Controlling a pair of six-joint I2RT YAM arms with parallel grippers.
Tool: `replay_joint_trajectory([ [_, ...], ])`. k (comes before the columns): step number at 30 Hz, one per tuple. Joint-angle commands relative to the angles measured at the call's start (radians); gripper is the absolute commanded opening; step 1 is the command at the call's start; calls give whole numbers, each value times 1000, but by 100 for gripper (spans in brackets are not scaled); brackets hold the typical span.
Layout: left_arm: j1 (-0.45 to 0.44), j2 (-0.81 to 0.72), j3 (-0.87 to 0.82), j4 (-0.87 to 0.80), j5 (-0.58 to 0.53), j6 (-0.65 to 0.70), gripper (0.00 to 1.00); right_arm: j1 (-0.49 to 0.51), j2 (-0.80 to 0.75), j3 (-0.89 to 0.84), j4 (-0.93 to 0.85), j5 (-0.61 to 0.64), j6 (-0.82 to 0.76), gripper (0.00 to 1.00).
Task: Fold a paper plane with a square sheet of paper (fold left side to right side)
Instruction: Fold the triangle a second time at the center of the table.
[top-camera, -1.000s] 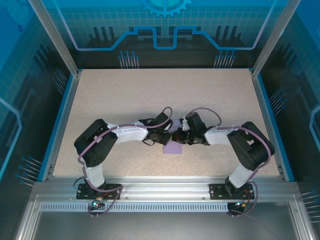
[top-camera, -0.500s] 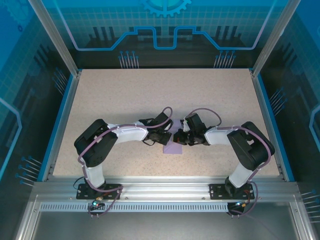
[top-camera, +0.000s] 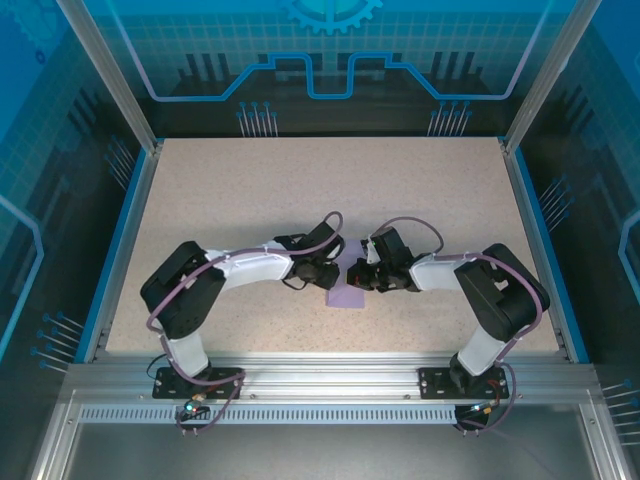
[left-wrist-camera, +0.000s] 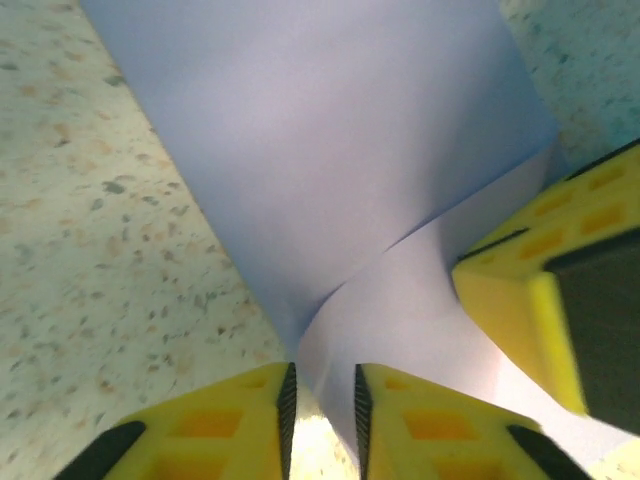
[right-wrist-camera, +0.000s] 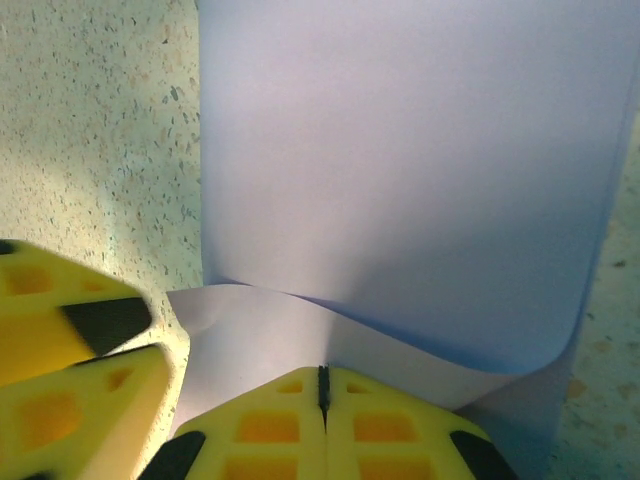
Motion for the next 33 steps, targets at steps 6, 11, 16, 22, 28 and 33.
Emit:
replay_joint_trajectory([
  [6,5,-184,-70,-31,191,-58,30,-9,7,-41,-99,57,-2,5],
  [11,4,-185,-155,93,446,-143,30,-10,12,-33,-102,53,-5,5],
  [16,5,-127,-161,152,520,-178,30,-9,15,-27,-108,49,-9,5],
  [22,9,-68,-143,159,487,-177,30,-7,16,-22,-113,43,-11,5],
  [28,19,-32,-143,161,458,-175,31,-7,14,-22,-120,46,-14,5],
  [33,25,-21,-154,162,436,-174,31,-7,17,-20,-121,46,-17,5],
])
